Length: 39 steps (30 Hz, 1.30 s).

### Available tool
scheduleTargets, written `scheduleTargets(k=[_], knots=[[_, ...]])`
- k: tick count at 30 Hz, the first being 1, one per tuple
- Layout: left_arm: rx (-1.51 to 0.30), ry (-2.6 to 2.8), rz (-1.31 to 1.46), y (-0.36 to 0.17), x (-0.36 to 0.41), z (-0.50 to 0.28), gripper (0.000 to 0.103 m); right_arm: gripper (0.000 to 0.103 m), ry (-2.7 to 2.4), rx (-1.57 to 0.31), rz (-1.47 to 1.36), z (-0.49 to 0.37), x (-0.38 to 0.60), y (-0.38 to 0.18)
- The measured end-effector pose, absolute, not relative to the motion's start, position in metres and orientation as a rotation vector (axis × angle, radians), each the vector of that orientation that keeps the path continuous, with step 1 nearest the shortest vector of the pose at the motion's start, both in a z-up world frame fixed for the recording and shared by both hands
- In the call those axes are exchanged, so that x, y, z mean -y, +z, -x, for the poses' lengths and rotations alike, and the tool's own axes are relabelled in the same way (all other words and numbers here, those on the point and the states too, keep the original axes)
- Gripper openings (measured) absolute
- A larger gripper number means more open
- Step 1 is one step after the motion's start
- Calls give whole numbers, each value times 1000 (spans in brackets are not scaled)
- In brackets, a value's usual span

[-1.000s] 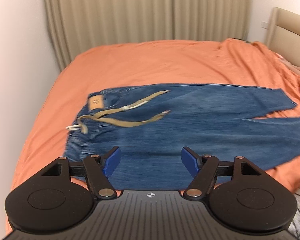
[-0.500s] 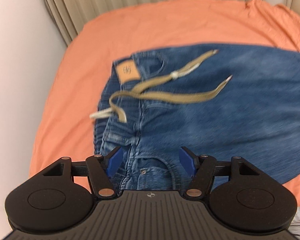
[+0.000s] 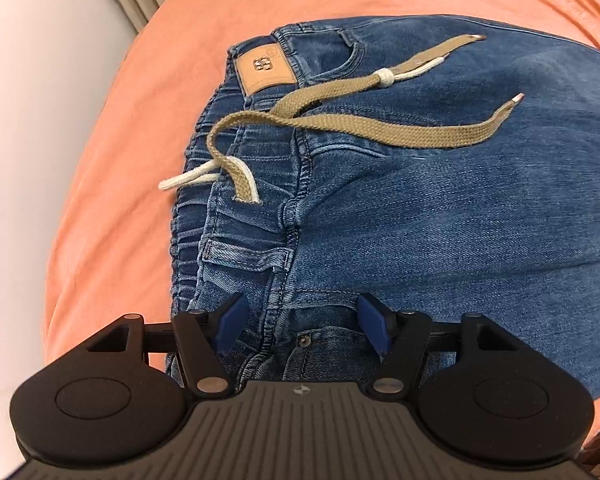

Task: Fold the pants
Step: 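Move the left tool to the jeans waistband while the right tool reaches a leg hem, then grasp the waistband with the left tool while the right tool grasps the hem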

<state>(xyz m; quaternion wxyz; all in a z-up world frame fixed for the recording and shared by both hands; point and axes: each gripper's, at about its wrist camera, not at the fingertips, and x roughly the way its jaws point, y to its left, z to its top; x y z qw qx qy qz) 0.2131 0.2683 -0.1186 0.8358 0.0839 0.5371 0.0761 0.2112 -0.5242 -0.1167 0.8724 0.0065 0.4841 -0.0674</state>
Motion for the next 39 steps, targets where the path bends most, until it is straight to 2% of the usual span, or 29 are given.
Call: scheduleTargets(k=[6,7,8,10,11,12,16,19,23,24,27,30,34,39], knots=[[-1156,200,-172,-122,-266,-220,78,50,-146,-1023,-95,-212,558,-128],[-1160,209,-168,-122,-266,-220,78,48,-133,-1020,-117,-210,562,-129],[-1163,217,-165,-123,-266,-221,78,42,-117,-1015,-141,-206,566,-130],[-1169,229,-170,-124,-264,-222,78,12,-73,-1004,-161,-201,567,-128],[-1172,234,-175,-125,-263,-223,78,6,-64,-995,-148,-198,566,-126],[-1176,239,-179,-125,-262,-224,78,2,-44,-985,-141,-196,565,-122],[-1195,268,-207,-132,-260,-226,77,1,-58,-874,-118,-193,570,-101],[-1202,282,-232,-138,-259,-227,77,0,-112,-853,-147,-212,576,-108],[-1190,286,-235,-135,-259,-224,77,1,-147,-961,-96,-234,564,-138],[-1180,283,-246,-133,-258,-222,77,3,-156,-977,-92,-234,565,-142],[-1149,267,-287,-123,-256,-213,77,22,-196,-957,-52,-225,567,-132],[-1097,231,-355,-108,-251,-201,77,24,-139,-928,-34,-201,563,-109],[-1069,119,-504,-92,-242,-178,77,36,-29,-938,37,-166,541,-90],[-1109,-49,-744,-92,-232,-150,77,36,92,-1001,146,-126,511,-84]])
